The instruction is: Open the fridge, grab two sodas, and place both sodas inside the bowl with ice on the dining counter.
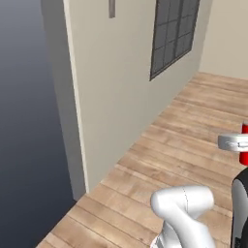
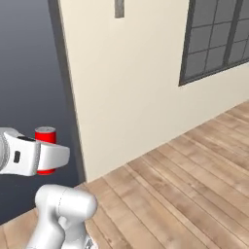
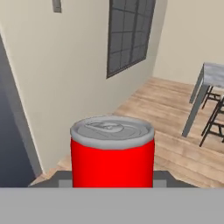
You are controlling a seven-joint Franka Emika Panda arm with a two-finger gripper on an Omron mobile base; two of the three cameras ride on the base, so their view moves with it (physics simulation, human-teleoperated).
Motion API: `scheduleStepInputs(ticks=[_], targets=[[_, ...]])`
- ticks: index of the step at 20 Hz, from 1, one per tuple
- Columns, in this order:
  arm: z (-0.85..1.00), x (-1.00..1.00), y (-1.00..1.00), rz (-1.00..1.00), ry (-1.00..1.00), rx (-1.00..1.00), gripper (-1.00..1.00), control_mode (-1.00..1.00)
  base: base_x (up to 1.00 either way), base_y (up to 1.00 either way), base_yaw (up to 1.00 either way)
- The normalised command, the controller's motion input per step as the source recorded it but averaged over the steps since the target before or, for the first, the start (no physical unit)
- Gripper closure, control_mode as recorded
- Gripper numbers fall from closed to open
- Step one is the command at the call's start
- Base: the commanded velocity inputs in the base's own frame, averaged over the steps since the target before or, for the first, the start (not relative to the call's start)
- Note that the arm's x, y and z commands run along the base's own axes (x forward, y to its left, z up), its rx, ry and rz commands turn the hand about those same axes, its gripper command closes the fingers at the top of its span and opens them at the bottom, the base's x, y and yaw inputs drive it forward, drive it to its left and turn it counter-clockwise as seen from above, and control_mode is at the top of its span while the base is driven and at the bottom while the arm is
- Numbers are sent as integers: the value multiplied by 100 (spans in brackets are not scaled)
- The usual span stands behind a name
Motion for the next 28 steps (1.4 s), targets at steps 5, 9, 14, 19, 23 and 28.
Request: scheduleStepInputs(ticks=[5, 9, 14, 19, 23, 28], targets=[[0, 0, 0, 0, 0, 0, 100, 100, 8, -55, -55], [0, 0, 0, 0, 0, 0, 100, 100, 27, -74, -47], [0, 0, 0, 0, 0, 0, 100, 100, 59, -75, -38], [0, 0, 0, 0, 0, 0, 100, 100, 94, -70, -24], [0, 0, 0, 0, 0, 0, 100, 100, 100, -69, -13], [0, 0, 0, 0, 0, 0, 100, 100, 98, -82, -10]])
